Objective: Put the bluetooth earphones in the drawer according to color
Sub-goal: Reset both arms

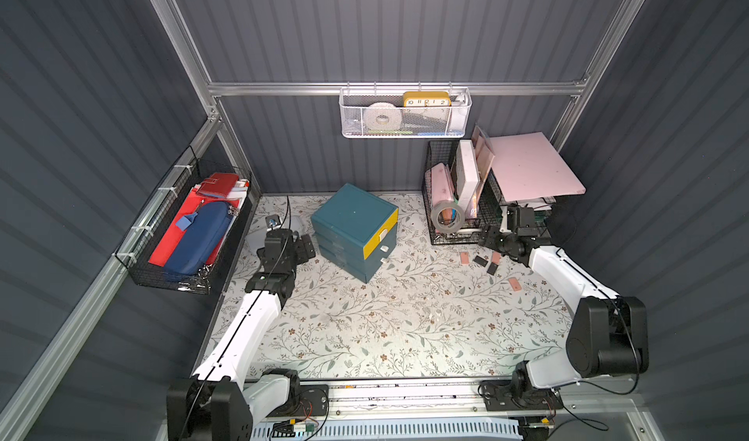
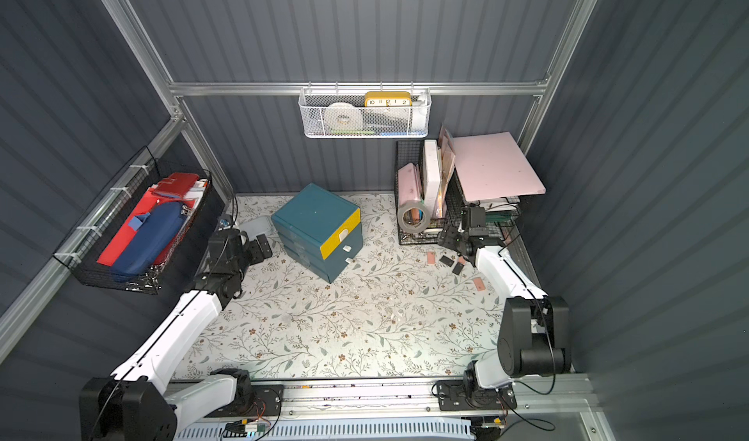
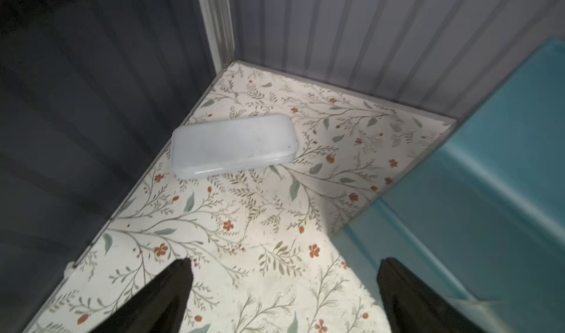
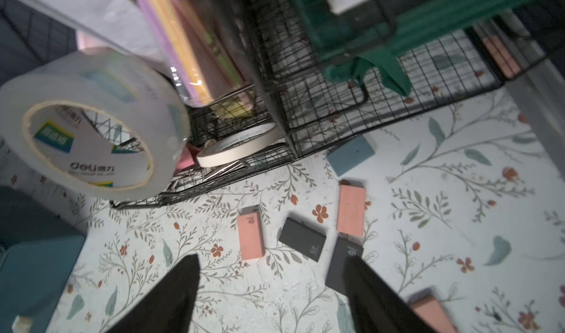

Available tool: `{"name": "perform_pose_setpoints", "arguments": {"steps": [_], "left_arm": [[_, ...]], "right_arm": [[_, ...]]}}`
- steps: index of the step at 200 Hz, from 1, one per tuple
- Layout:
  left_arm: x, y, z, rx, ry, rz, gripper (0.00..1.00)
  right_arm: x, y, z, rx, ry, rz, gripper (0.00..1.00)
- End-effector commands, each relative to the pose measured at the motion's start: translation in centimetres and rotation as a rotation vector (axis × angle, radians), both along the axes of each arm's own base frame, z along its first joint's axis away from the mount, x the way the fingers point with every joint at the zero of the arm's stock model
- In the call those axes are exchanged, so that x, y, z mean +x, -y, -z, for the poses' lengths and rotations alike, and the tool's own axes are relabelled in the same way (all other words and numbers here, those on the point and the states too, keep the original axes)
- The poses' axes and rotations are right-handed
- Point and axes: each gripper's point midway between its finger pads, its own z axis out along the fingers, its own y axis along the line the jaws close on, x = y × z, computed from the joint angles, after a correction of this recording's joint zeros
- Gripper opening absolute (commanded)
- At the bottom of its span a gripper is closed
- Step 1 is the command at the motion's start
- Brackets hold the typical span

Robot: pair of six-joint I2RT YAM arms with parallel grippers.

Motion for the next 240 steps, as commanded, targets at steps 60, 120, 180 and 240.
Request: {"name": "perform_pose_setpoints", "arguments": {"steps": [60,120,180,240], "left_arm": [[-0.3,-3.8,3.8,0.067,0.151,-0.219,0.99],[1.5,-3.4,7.3,0.106,0.148,-0.159,0.99],[3.6,-3.3,6.2,0.107,0.245,-0.080,0.99],[6.6,-2.1,7.2,0.055,0.294,0.054,1.00]], "right_arm": [[0.0,2.8,0.2,-0.240,0.217,0.004,0.99],[0.1,3.5,1.2,-0.335,0.381,0.006,0.99],[0.0,4.2,1.1,-0.344,0.488,0.052,0.99],[-1.1,4.3,1.3,-0.338,0.505,0.067,0.99]]}}
